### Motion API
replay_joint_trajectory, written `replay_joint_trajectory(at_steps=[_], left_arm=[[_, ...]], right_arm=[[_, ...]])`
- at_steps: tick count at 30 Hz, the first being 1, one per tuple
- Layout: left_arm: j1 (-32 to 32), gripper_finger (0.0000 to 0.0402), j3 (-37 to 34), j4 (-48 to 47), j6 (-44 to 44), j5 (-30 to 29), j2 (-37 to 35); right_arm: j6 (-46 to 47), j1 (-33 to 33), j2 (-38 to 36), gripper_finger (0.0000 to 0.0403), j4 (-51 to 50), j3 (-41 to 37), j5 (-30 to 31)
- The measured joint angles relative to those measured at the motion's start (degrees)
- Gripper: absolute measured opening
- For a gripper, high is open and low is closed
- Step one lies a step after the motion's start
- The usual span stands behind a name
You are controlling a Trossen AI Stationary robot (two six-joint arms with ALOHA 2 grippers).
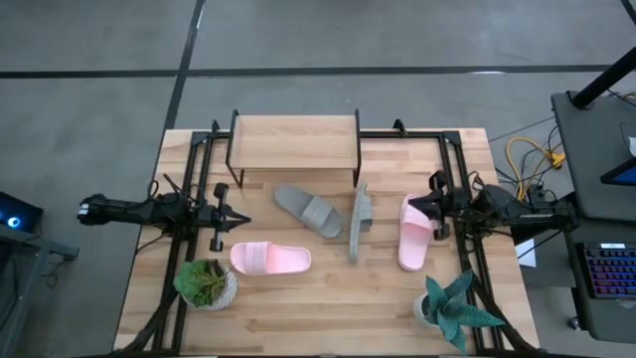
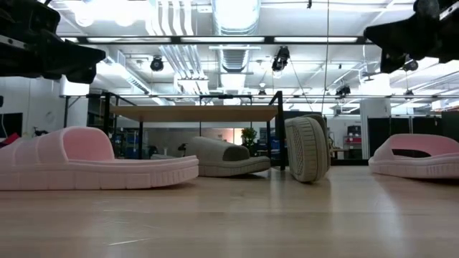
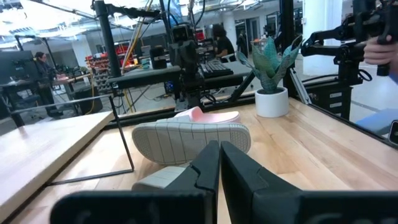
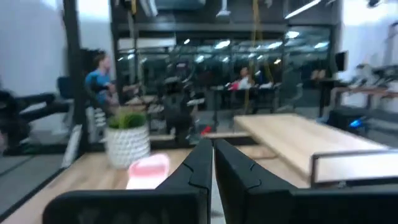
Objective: Pick and place slides into the shelf
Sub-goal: Put the right pink slipper on the shelf
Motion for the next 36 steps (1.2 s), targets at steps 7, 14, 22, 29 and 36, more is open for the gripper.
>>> replay_joint_trajectory(at_steps=[7, 14, 22, 29, 36], left_arm=[[0.0, 0.0000, 0.0, 5.3, 0.7, -0.3, 0.0], [0.0, 0.0034, 0.0, 5.7, 0.7, -0.4, 0.1], [0.0, 0.0143, 0.0, 6.4, 0.6, -0.4, 0.0], [0.0, 0.0171, 0.0, 7.8, 0.7, -0.6, 0.0], [0.0, 0.0171, 0.0, 7.1, 0.6, -0.6, 0.1]], right_arm=[[-4.4, 0.0, 6.2, 0.0064, -0.6, 4.5, 7.3], [-9.0, 0.0, 21.0, 0.0147, -8.2, 16.2, 8.2], [-10.5, 0.0, 38.6, 0.0175, -29.9, 40.6, 8.9], [1.1, 1.1, 54.4, 0.0175, -59.4, 58.4, 9.7], [20.1, 5.6, 65.7, 0.0152, -80.8, 61.5, 13.4]])
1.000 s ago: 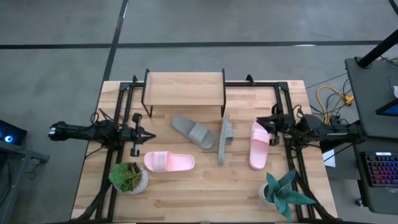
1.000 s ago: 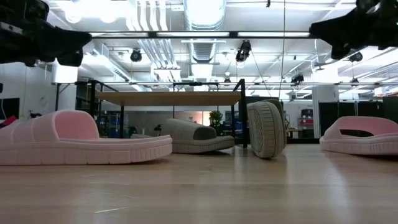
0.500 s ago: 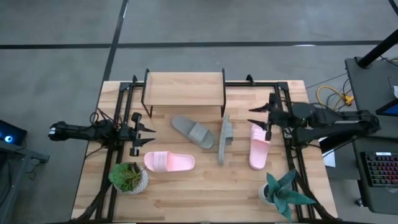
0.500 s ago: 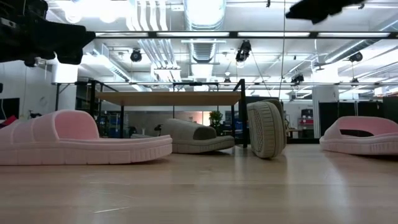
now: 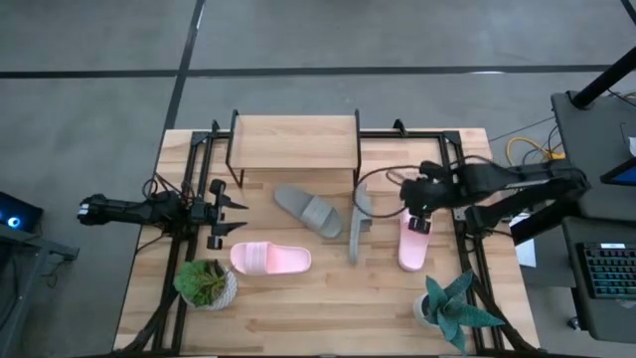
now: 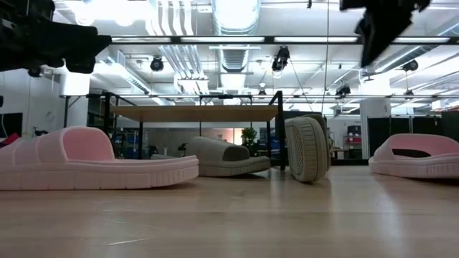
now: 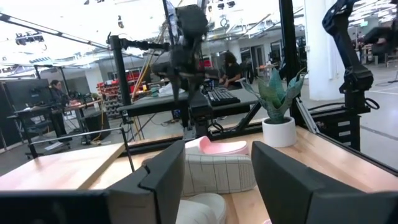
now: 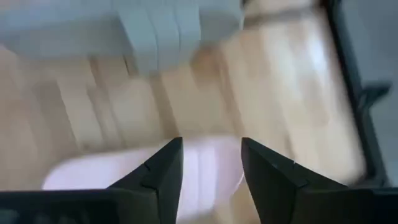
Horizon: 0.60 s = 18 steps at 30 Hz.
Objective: Pick and place slides into the shelf
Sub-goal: Put the right pink slipper on the shelf
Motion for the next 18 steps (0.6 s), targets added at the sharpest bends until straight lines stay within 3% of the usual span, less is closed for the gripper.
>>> replay_joint_trajectory(at_steps=[6, 10, 18], left_arm=[[0.0, 0.0171, 0.0, 0.0, 0.1, 0.0, 0.0], [0.0, 0.0171, 0.0, -0.2, 0.1, 0.0, 0.0], [0.0, 0.0171, 0.2, 0.3, 6.3, -0.1, 0.0]], right_arm=[[10.8, 7.2, 4.1, 0.0134, -2.1, -5.1, 0.4], [16.1, 11.1, 5.8, 0.0137, 1.0, -9.0, 4.2], [20.2, 13.9, 8.6, 0.0201, 7.9, -17.8, 4.6]])
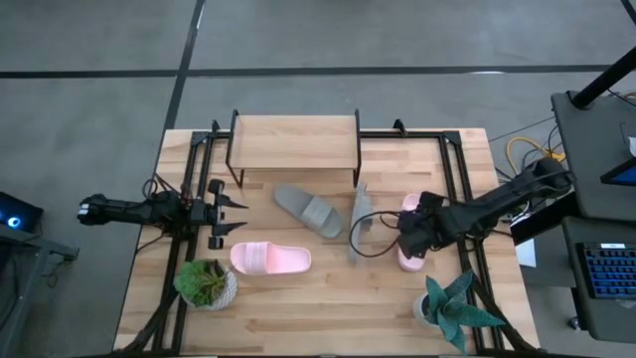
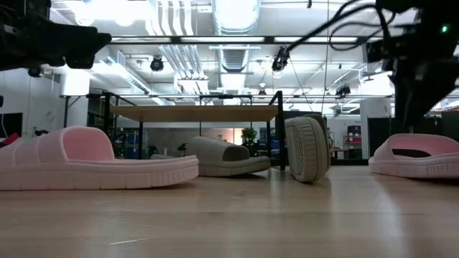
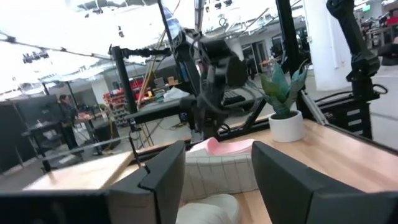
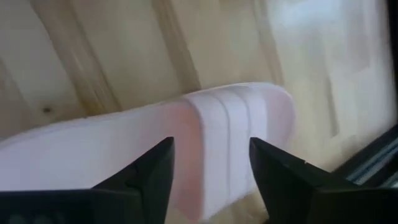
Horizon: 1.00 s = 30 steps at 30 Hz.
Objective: Pick and place slides into the shelf
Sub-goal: Put the right pink slipper on the shelf
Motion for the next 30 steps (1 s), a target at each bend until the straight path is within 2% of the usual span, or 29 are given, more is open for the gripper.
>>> replay_joint_trajectory(at_steps=[7, 13, 18, 24, 30], left_arm=[[0.0, 0.0171, 1.2, 0.1, 3.8, 0.0, 0.0], [0.0, 0.0171, 1.8, 0.1, 4.4, 0.0, -0.1], [0.0, 0.0171, 1.7, -0.1, 4.4, 0.0, 0.0], [0.0, 0.0171, 1.7, -0.1, 4.4, 0.0, 0.2], [0.0, 0.0171, 1.6, -0.1, 4.4, 0.0, 0.2]], right_arm=[[0.2, 0.0, 3.6, 0.0232, 2.0, -3.7, 0.2], [0.3, -0.1, 6.4, 0.0232, 2.3, -4.2, 6.6], [0.3, -0.1, 7.7, 0.0220, 2.4, -4.8, 6.8], [0.3, -0.1, 7.9, 0.0175, 2.6, -5.6, 6.0], [0.3, -0.1, 7.9, 0.0066, 2.5, -5.4, 5.9]])
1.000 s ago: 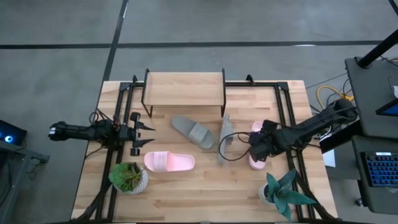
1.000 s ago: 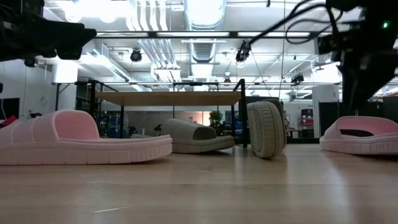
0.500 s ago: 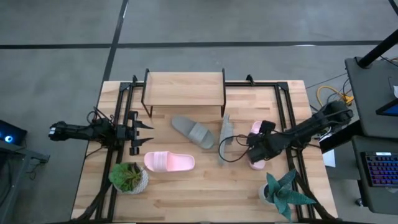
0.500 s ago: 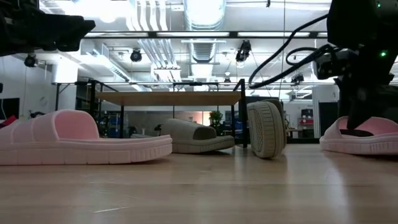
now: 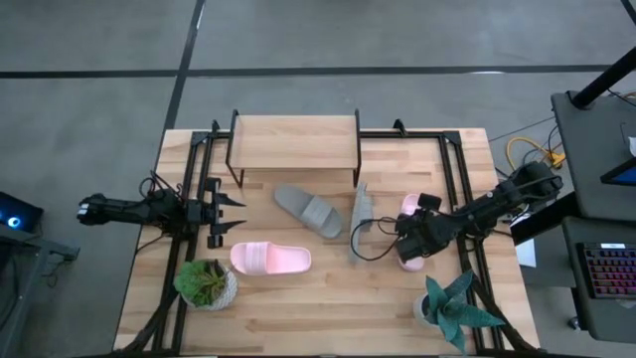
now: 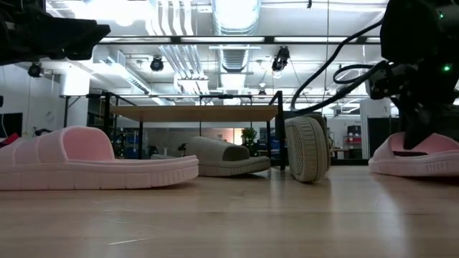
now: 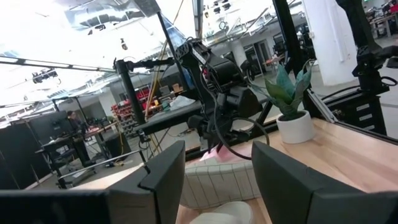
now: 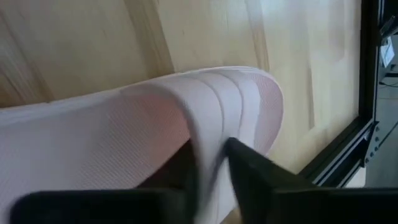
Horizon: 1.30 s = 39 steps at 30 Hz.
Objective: Pick and place slides into the shelf
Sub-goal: Put the right pink slipper on the shelf
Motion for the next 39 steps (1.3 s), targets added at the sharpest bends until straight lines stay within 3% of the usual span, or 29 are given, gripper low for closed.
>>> replay_joint_trajectory(at_steps=[3, 11, 21, 30, 39], left_arm=[[0.0, 0.0171, 0.0, 0.0, 0.0, 0.0, 0.0], [0.0, 0.0171, 0.0, 0.0, 0.1, 0.0, 0.0], [0.0, 0.0171, 0.0, 0.0, 0.1, -0.4, 0.1], [0.0, 0.0171, 0.0, 0.1, 0.1, -3.0, 0.1], [0.0, 0.0171, -0.1, 3.3, 0.0, -8.1, -0.1]], right_arm=[[0.0, 0.0, 0.0, 0.0019, -1.2, 0.8, 0.0], [-0.7, 0.0, -0.7, 0.0014, -5.8, 8.1, 2.1], [-3.2, 0.0, -1.2, 0.0013, -18.7, 26.8, 14.8], [-21.5, -1.3, -1.2, 0.0013, -5.6, 39.8, 27.0], [-44.8, -11.2, -1.2, 0.0012, 17.3, 42.7, 26.6]])
